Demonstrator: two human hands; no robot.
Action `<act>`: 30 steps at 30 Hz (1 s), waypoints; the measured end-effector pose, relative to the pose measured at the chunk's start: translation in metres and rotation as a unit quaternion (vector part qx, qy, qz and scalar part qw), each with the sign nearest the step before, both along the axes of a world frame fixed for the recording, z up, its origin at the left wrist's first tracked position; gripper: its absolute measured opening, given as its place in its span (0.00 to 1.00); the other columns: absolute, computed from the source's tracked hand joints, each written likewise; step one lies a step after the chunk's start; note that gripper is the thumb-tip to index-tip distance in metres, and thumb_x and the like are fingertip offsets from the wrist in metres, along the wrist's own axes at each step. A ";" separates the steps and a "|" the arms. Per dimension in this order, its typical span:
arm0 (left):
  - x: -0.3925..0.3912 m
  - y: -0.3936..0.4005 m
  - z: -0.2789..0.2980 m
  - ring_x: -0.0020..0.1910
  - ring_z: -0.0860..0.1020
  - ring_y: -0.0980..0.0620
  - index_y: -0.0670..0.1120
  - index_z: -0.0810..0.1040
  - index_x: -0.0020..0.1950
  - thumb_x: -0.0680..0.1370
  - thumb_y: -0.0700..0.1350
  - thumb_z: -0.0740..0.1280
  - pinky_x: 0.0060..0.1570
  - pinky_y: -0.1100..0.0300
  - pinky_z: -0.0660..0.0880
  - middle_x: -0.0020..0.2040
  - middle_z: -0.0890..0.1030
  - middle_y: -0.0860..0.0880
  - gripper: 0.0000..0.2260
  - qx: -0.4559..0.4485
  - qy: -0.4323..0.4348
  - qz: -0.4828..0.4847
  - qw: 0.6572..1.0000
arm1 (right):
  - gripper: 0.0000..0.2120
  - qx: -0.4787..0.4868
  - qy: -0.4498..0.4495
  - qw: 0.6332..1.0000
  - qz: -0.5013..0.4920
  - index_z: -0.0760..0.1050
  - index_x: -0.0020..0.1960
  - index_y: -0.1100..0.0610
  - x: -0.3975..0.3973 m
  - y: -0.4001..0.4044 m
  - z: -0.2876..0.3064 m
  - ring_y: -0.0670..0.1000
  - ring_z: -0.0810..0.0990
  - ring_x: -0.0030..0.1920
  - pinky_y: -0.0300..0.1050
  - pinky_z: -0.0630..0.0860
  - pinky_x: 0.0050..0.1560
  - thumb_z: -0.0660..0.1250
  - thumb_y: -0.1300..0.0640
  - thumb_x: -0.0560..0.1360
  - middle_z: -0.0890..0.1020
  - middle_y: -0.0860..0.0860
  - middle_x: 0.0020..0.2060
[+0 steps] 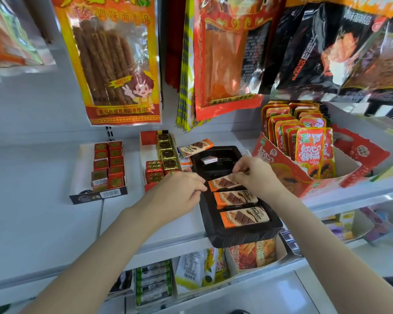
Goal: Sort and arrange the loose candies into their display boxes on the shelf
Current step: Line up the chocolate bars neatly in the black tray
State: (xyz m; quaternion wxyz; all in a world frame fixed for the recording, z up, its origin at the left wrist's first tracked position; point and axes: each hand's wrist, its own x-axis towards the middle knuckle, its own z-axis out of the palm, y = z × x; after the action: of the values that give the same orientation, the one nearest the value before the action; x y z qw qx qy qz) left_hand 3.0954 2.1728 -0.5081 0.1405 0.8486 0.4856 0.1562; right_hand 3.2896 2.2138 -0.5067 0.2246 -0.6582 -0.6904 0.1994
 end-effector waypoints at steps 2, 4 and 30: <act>0.000 0.000 -0.001 0.63 0.72 0.57 0.47 0.77 0.62 0.79 0.40 0.57 0.63 0.65 0.65 0.65 0.74 0.52 0.15 0.009 -0.003 0.002 1.000 | 0.05 0.039 -0.032 0.999 0.016 0.75 0.47 0.59 -0.002 -0.004 -0.004 0.48 0.69 0.44 0.33 0.62 0.42 0.69 0.59 0.72 0.67 0.50 0.47; 0.001 -0.002 -0.003 0.63 0.72 0.57 0.46 0.76 0.63 0.79 0.40 0.56 0.61 0.65 0.66 0.66 0.73 0.53 0.15 0.010 -0.001 0.001 1.000 | 0.05 0.077 -0.070 0.994 0.030 0.76 0.46 0.59 -0.003 -0.006 -0.008 0.50 0.70 0.47 0.38 0.65 0.46 0.68 0.58 0.72 0.67 0.50 0.47; -0.008 0.009 -0.016 0.65 0.68 0.59 0.50 0.73 0.65 0.79 0.42 0.56 0.70 0.64 0.46 0.66 0.72 0.55 0.16 0.072 0.002 -0.002 0.997 | 0.09 -0.002 0.325 0.946 -0.019 0.68 0.38 0.54 0.003 0.004 0.016 0.53 0.72 0.36 0.45 0.71 0.37 0.67 0.60 0.73 0.74 0.57 0.36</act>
State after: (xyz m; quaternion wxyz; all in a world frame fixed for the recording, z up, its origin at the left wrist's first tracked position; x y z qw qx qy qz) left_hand 3.0877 2.1818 -0.5239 0.0780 0.8578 0.4716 0.1887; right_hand 3.2929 2.2182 -0.4912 0.4393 -0.5709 -0.5673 0.3991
